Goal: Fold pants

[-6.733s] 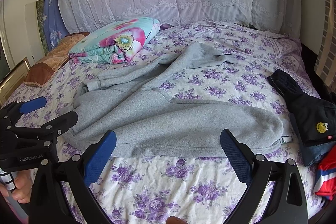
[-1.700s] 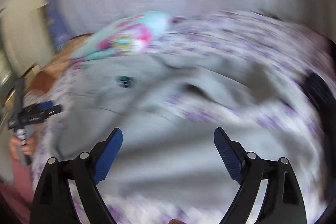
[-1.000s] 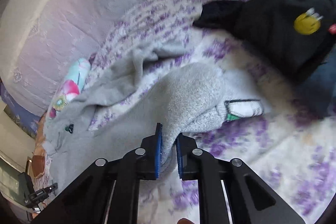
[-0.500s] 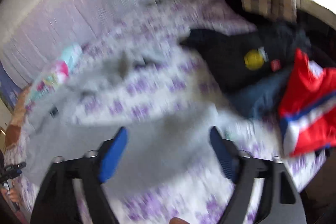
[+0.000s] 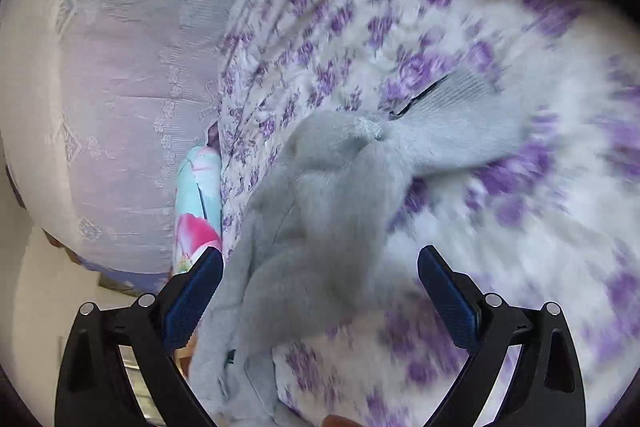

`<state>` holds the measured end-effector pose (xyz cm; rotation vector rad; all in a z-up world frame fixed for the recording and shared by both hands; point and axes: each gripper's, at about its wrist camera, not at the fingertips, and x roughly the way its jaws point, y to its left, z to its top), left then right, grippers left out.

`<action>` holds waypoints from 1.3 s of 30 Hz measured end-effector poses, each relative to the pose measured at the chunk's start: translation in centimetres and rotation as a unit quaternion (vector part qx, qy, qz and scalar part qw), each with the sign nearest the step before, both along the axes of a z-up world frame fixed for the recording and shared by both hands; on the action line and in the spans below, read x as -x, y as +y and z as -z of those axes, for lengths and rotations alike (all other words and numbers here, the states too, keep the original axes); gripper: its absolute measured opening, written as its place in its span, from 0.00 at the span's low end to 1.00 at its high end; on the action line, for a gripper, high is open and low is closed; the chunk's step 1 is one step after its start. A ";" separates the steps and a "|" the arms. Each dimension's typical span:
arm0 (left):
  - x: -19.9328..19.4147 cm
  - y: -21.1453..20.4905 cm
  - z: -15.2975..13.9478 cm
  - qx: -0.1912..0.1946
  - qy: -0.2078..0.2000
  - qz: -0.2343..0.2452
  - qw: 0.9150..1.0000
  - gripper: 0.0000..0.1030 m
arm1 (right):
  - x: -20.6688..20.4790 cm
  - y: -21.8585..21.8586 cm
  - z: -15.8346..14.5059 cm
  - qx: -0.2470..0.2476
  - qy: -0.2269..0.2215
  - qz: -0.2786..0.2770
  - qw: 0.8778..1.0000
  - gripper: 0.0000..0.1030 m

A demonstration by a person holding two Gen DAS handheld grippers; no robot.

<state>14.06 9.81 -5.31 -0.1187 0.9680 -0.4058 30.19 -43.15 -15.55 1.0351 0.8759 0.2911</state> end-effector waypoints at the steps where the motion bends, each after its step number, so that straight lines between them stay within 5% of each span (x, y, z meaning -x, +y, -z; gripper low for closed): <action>1: -1.6 -0.3 0.7 -0.007 0.010 0.003 1.000 0.82 | -0.7 -0.1 0.6 0.008 0.005 0.023 1.000 0.94; 2: -3.1 -0.1 1.7 -0.020 0.018 -0.007 1.000 0.79 | -1.0 -0.1 0.9 0.019 0.004 0.042 0.999 0.89; 4: -5.4 1.3 2.7 -0.035 0.017 -0.049 0.998 0.77 | -2.1 0.3 0.1 0.082 -0.010 0.038 0.996 0.35; 7: -9.3 3.7 3.4 -0.077 0.013 -0.113 0.991 0.60 | -1.4 2.1 -3.8 0.244 -0.060 0.018 0.968 0.22; 11: -11.4 5.8 4.4 -0.041 0.051 -0.128 0.990 0.55 | 3.4 3.4 -9.6 0.321 -0.162 0.013 0.933 0.23; 14: -11.5 5.9 5.1 -0.046 0.048 -0.123 0.990 0.56 | 6.0 2.3 -10.8 0.343 -0.168 0.032 0.924 0.26; 17: -11.6 5.3 5.4 -0.057 0.043 -0.116 0.991 0.63 | 5.7 0.0 -7.8 0.344 -0.097 0.052 0.932 0.31; 19: -12.0 4.6 5.6 -0.064 0.040 -0.108 0.991 0.72 | 4.7 -1.2 -4.3 0.366 -0.027 0.059 0.928 0.60; 21: -12.0 4.2 5.8 -0.080 0.038 -0.102 0.991 0.73 | 3.3 -2.3 0.0 0.391 0.070 0.048 0.916 0.68; 22: -11.7 4.1 5.5 -0.087 0.036 -0.098 0.991 0.73 | 4.0 -2.3 0.0 0.388 0.045 0.056 0.919 0.68; 25: -9.6 4.9 2.9 -0.078 0.009 -0.094 0.992 0.73 | 6.3 -1.7 -2.2 0.361 0.070 0.049 0.929 0.69; 28: -5.6 5.5 -1.0 -0.117 -0.071 -0.127 0.982 0.91 | 11.0 1.6 -6.3 0.337 0.004 0.007 0.941 0.81; 31: -2.0 4.4 -2.7 -0.112 -0.100 -0.094 0.984 0.91 | 16.5 7.6 -9.8 0.378 -0.096 -0.061 0.919 0.85; 34: 2.0 1.8 -1.5 -0.092 -0.089 -0.018 0.992 0.91 | 20.6 12.9 -9.5 0.395 -0.149 -0.130 0.897 0.85; 37: 4.4 0.1 2.3 -0.104 -0.041 0.029 0.993 0.91 | 22.0 15.9 -4.9 0.382 -0.114 -0.205 0.894 0.85; 39: 5.0 -0.2 5.7 -0.146 -0.006 0.030 0.989 0.92 | 21.9 16.9 -0.1 0.415 -0.031 -0.256 0.873 0.86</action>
